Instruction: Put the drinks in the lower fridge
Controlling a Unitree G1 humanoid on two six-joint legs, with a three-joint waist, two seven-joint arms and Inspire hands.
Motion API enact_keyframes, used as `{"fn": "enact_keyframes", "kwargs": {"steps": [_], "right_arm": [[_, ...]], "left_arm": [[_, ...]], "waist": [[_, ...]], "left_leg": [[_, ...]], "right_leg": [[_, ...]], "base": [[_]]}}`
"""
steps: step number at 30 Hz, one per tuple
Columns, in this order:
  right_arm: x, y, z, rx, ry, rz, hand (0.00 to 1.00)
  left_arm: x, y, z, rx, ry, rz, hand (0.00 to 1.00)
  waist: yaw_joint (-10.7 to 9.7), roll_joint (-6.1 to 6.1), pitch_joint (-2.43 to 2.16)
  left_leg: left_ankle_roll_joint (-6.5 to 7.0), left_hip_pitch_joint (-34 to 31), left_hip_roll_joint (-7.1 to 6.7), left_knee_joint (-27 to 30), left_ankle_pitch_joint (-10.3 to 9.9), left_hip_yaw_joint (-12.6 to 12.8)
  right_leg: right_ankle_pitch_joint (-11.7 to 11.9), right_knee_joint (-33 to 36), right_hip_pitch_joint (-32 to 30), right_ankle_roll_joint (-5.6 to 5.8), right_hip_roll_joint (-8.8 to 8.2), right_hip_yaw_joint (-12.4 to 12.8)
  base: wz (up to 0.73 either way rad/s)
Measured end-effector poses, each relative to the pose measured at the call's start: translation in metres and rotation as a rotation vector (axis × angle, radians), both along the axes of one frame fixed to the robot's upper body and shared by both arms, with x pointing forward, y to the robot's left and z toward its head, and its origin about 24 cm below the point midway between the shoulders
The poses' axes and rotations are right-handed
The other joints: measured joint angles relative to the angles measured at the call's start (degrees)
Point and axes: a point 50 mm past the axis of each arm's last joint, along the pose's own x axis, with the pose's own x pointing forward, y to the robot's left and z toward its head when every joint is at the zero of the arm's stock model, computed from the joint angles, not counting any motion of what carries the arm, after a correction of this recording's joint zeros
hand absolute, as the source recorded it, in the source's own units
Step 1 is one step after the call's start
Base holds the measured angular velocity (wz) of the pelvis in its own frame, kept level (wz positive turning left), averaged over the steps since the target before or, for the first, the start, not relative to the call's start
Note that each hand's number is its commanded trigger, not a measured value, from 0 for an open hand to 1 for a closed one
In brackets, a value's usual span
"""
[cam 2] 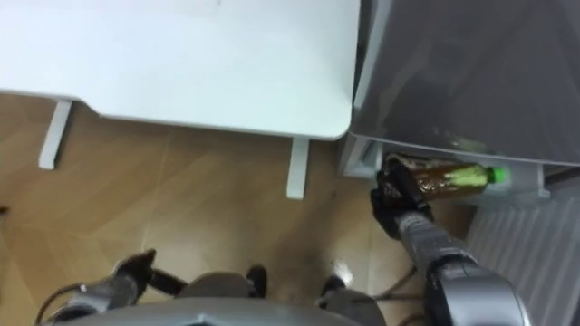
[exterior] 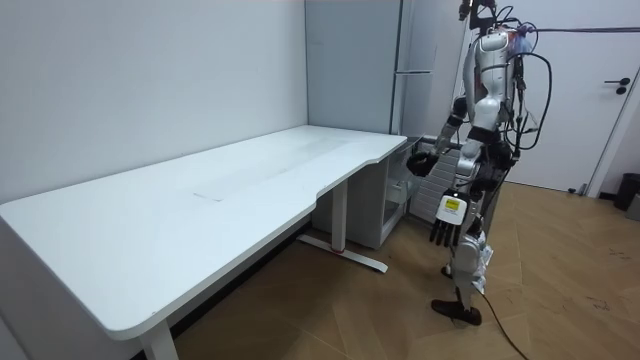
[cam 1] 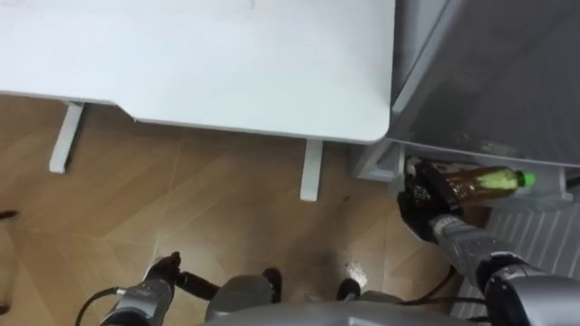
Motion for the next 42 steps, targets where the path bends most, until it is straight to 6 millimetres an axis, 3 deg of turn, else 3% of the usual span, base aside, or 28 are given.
{"fn": "enact_keyframes", "kwargs": {"steps": [5,9,12,17,19,20,21,22,24,25,26,28,33,42], "right_arm": [[0.017,-0.011,0.013,-0.024,-0.051,-0.015,1.0],[0.042,-0.021,0.031,-0.056,-0.115,-0.012,1.0],[0.06,-0.031,0.048,-0.075,-0.161,-0.033,1.0],[0.073,-0.047,0.066,-0.111,-0.179,-0.064,1.0],[0.073,-0.048,0.066,-0.109,-0.159,-0.08,1.0],[0.073,-0.048,0.066,-0.109,-0.156,-0.083,1.0],[0.073,-0.048,0.066,-0.105,-0.15,-0.089,1.0],[0.077,-0.051,0.071,-0.114,-0.158,-0.093,1.0],[0.082,-0.058,0.079,-0.12,-0.172,-0.139,1.0],[0.081,-0.061,0.079,-0.129,-0.169,-0.16,0.42],[0.081,-0.061,0.08,-0.133,-0.17,-0.163,0.0],[0.084,-0.063,0.084,-0.139,-0.18,-0.161,0.0],[0.084,-0.061,0.082,-0.13,-0.164,-0.155,0.0],[0.081,-0.061,0.08,-0.122,-0.137,-0.157,0.0]], "left_arm": [[0.001,0.001,0.0,-0.02,-0.013,0.047,0.0],[0.009,0.003,0.003,-0.013,-0.041,0.027,0.0],[0.014,0.004,0.004,-0.008,-0.047,0.025,0.0],[0.013,0.004,0.004,-0.004,-0.042,0.033,0.0],[0.013,0.004,0.004,0.0,-0.041,0.031,0.0],[0.014,0.004,0.004,0.002,-0.042,0.031,0.0],[0.015,0.008,0.005,0.016,-0.048,0.031,0.0],[0.018,0.011,0.007,0.027,-0.059,0.031,0.0],[0.023,0.011,0.009,0.034,-0.072,0.024,0.0],[0.024,0.012,0.009,0.034,-0.074,0.025,0.0],[0.023,0.012,0.009,0.033,-0.073,0.026,0.0],[0.024,0.01,0.009,0.021,-0.075,0.021,0.0],[0.024,0.012,0.009,0.021,-0.075,0.021,0.0],[0.017,0.013,0.007,0.022,-0.06,0.031,0.0]], "waist": [[0.17,-0.13,0.31],[-0.14,-0.86,0.92],[-0.15,-1.05,1.03],[1.17,-1.46,1.3],[1.94,-1.81,1.53],[1.91,-1.87,1.78],[1.8,-2.89,2.12],[1.66,-3.83,2.21],[1.23,-3.27,2.4],[1.23,-3.23,2.38],[1.28,-3.23,2.38],[1.59,-3.21,2.37],[2.47,-3.09,2.3],[3.08,-2.84,2.14]], "left_leg": [[-0.05,-2.47,-0.01,-0.95,0.81,0.5],[-0.08,-4.34,-0.23,-2.22,1.91,0.87],[-0.03,-6.28,-0.3,-2.09,2.15,0.74],[0.14,-6.84,-0.29,-2.37,2.29,0.17],[0.08,-6.77,-0.3,-2.56,2.46,-4.09],[0.05,-6.59,-0.09,-2.5,2.49,-5.79],[-0.02,-7.02,-0.71,-1.85,2.49,-8.95],[-0.57,-8.73,-1.59,-0.77,2.06,-9.12],[-0.73,-10.34,-1.57,-0.51,2.1,-7.65],[-0.74,-10.41,-1.38,-0.48,2.13,-6.61],[-0.74,-10.33,-1.29,-0.47,2.13,-5.94],[-0.74,-10.38,-1.23,-0.32,2.13,-4.32],[-0.53,-10.86,-1.39,0.48,2.26,-3.45],[0.12,-11.72,-0.78,2.27,2.68,2.32]], "right_leg": [[0.02,1.68,-4.1,-0.04,-0.19,0.55],[0.18,1.91,-6.75,-0.29,-0.38,0.89],[0.34,2.17,-8.69,-0.37,-0.45,0.83],[0.27,5.69,-11.7,-0.28,-0.87,0.65],[0.16,13.39,-15.99,-0.24,-2.05,-2.06],[-0.24,15.83,-17.78,-0.28,-2.46,-2.14],[-0.77,13.17,-18.83,-1.43,-2.81,-0.21],[1.49,9.5,-19.31,-1.65,-2.99,0.56],[2.18,8.78,-19.81,-1.94,-2.89,-1.44],[2.19,8.81,-19.75,-1.97,-2.76,-1.48],[2.19,8.79,-19.63,-1.97,-2.55,-1.58],[2.2,8.66,-19.51,-1.97,-2.44,-1.63],[2.62,8.77,-19.42,-1.94,-2.7,-1.96],[2.99,9.3,-19.45,-1.91,-3.14,-1.67]], "base": [[-0.09],[-0.03],[0.01],[-0.14],[-0.29],[-0.14],[-0.06],[0.04],[0.18],[0.17],[0.11],[0.07],[0.05],[0.02]]}}
